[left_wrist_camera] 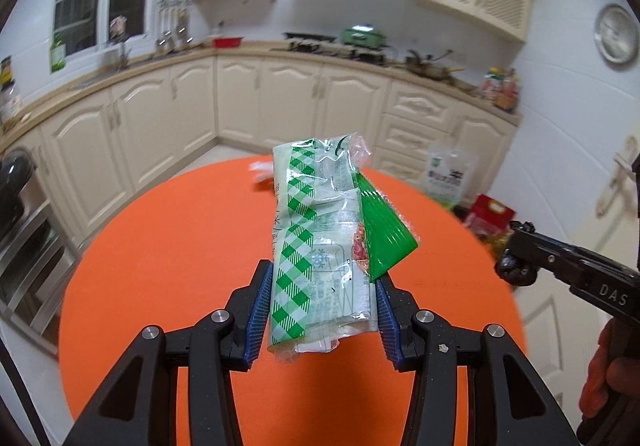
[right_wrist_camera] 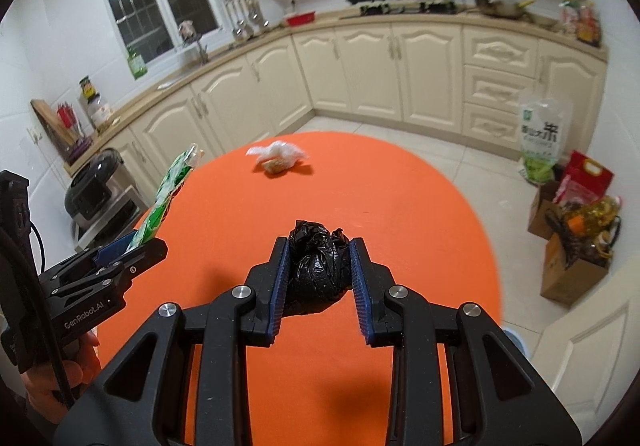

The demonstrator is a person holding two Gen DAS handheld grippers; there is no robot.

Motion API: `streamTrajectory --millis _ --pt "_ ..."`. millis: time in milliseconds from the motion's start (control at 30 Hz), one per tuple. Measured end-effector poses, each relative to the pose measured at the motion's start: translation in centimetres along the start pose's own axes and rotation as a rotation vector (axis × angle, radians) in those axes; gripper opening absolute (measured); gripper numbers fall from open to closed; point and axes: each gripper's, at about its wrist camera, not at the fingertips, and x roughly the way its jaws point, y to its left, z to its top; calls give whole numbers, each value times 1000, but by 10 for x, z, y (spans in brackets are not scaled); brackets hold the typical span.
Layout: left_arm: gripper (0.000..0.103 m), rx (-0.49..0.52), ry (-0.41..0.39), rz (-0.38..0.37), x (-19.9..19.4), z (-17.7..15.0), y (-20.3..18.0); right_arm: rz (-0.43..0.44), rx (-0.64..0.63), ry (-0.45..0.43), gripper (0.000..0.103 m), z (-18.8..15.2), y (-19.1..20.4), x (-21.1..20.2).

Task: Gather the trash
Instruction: 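Carry the green-checked wrapper and black plastic bag toward the blue bin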

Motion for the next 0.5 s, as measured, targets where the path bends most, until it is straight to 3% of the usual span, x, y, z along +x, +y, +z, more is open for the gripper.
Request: streamTrajectory --millis 300,500 --pt "43 128 -65 -130 -74 -29 -76 -101 78 -100 28 -23 -62 -85" --pt "43 202 -58 -229 -86 -38 -116 -181 147 -137 28 -39 -111 -126"
